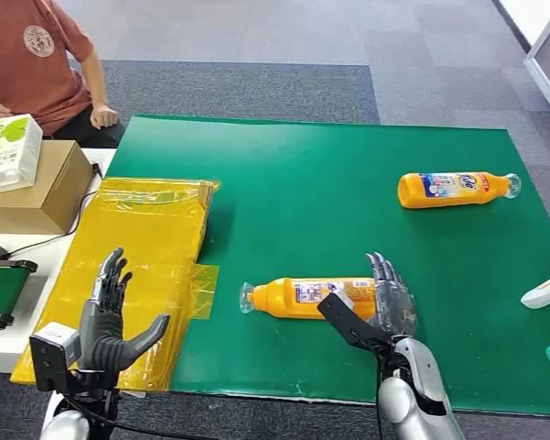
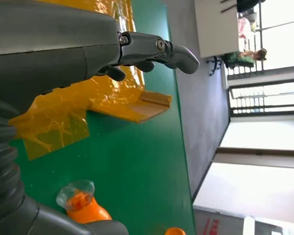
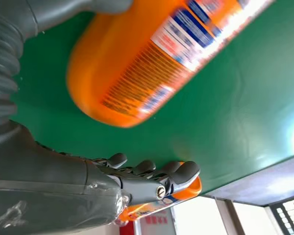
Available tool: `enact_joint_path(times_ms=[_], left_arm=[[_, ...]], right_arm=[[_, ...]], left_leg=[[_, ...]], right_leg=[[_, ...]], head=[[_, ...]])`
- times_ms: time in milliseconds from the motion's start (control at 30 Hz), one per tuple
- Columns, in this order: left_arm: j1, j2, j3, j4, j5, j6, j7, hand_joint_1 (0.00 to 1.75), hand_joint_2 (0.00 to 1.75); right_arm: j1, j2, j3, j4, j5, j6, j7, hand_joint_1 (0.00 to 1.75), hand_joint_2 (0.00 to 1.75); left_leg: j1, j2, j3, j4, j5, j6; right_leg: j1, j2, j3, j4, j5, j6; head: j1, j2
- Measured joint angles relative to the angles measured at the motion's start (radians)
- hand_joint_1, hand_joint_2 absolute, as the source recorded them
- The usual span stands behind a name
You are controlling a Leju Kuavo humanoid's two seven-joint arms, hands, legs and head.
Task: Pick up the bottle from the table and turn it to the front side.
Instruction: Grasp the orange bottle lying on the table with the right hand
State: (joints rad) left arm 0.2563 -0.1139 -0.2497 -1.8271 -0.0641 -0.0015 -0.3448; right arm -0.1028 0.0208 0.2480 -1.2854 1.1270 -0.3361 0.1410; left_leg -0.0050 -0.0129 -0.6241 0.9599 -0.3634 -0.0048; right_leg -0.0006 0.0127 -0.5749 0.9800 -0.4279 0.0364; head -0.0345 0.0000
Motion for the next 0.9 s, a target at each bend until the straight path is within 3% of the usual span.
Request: enact_joint_path(times_ms=[567, 700, 900], left_arm=[[-0.094, 0.023, -0.138, -0.038, 0.014, -0.086, -0.015, 0.0, 1.75], [-0.103, 0.029, -0.154, -0.039, 0.023, -0.097, -0.017, 0.0, 1.75], [-0.103, 0.036, -0.156, -0.039, 0.034, -0.102, -0.024, 0.0, 1.75]], right_arm=[[-0.251, 0.032, 0.018, 0.399, 0.073, 0.011, -0.055, 0.0, 1.75], [-0.309, 0.035, 0.026, 0.472, 0.081, 0.026, -0.07, 1.71, 1.75], [-0.33, 0.041, 0.031, 0.496, 0.021, 0.025, -0.115, 1.75, 1.75]], left_leg=[[0.0, 0.0, 0.001, 0.0, 0.002, 0.001], [0.0, 0.0, 0.001, 0.0, 0.003, 0.001], [0.0, 0.0, 0.001, 0.0, 0.003, 0.001]], right_leg=[[0.0, 0.0, 0.001, 0.0, 0.002, 0.0], [0.0, 0.0, 0.001, 0.0, 0.002, 0.0], [0.0, 0.0, 0.001, 0.0, 0.003, 0.001]], head=[[0.0, 0.0], [0.0, 0.0], [0.0, 0.0]])
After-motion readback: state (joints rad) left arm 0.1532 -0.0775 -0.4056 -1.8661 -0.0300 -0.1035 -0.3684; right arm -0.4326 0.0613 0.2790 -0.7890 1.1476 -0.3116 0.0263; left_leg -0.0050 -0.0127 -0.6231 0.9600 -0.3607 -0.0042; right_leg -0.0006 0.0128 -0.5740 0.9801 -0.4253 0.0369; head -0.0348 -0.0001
